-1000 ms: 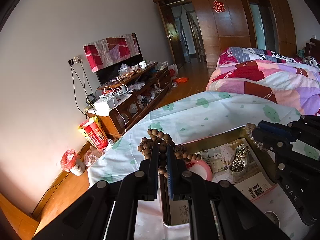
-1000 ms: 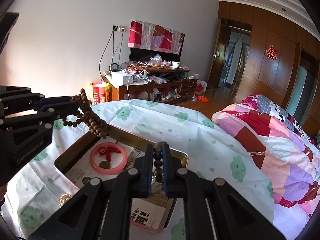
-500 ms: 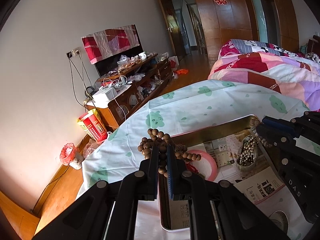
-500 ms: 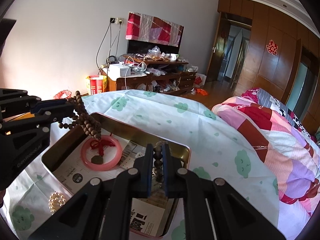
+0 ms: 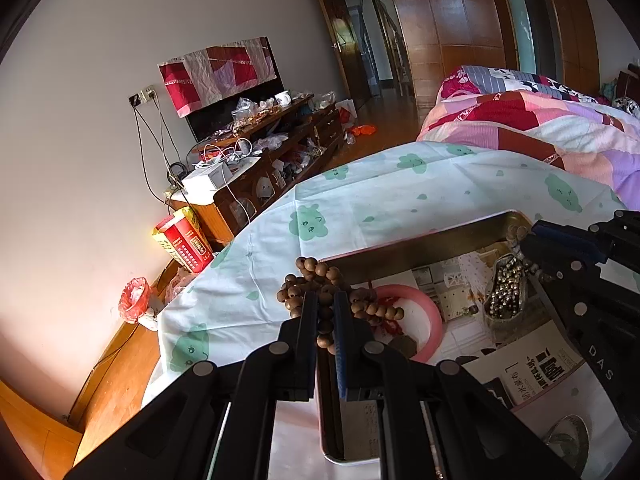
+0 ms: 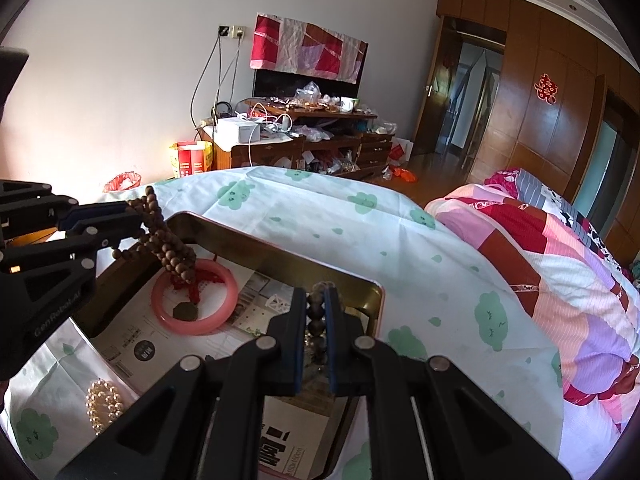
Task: Organize jewelry
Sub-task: 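Lower the beads and bracelet into the tin and open both tools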
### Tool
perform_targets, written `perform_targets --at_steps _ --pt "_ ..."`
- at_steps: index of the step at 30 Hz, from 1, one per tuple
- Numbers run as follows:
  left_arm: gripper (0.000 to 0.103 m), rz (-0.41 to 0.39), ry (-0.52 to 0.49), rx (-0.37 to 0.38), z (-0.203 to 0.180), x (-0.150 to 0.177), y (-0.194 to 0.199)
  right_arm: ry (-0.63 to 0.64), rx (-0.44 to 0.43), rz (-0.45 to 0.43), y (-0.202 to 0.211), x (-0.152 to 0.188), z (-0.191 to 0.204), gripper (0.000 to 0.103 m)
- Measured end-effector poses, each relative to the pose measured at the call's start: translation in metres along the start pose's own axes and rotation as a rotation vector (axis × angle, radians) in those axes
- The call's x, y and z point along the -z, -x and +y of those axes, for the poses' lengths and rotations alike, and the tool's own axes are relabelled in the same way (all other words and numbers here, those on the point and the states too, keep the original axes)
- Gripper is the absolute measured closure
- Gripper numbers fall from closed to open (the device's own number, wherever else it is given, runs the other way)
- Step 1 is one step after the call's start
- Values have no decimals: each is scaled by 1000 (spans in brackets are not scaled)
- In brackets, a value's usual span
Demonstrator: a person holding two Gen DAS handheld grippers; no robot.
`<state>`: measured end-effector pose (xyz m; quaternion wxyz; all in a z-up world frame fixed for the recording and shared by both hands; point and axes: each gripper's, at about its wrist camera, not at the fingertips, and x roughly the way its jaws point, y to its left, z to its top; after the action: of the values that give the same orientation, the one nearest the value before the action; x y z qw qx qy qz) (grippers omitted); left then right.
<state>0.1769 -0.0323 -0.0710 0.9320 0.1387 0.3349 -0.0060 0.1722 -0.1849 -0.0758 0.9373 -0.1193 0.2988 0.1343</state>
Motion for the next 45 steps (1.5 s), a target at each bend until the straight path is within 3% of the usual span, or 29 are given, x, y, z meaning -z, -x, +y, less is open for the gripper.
perform_targets --at_steps 20,22,23,27,32,36,45 --pt "96 15 -10 7 0 9 -7 -4 -10 25 -9 9 3 93" --pt "91 25 -11 15 -1 9 -7 -8 -15 22 -9 10 3 91" --pt "83 28 -12 13 -2 9 -7 -9 -11 25 -10 10 3 89" --pt "33 -9 -12 -22 -3 10 0 -27 -12 26 -9 14 1 63" --pt "33 -12 -6 -26 -1 11 3 -45 -1 21 -5 16 -2 59" --pt "33 -7 -3 -32 0 13 3 -47 7 14 -2 16 -3 50" --pt "33 1 38 -48 15 26 13 -50 11 12 4 19 -4 48"
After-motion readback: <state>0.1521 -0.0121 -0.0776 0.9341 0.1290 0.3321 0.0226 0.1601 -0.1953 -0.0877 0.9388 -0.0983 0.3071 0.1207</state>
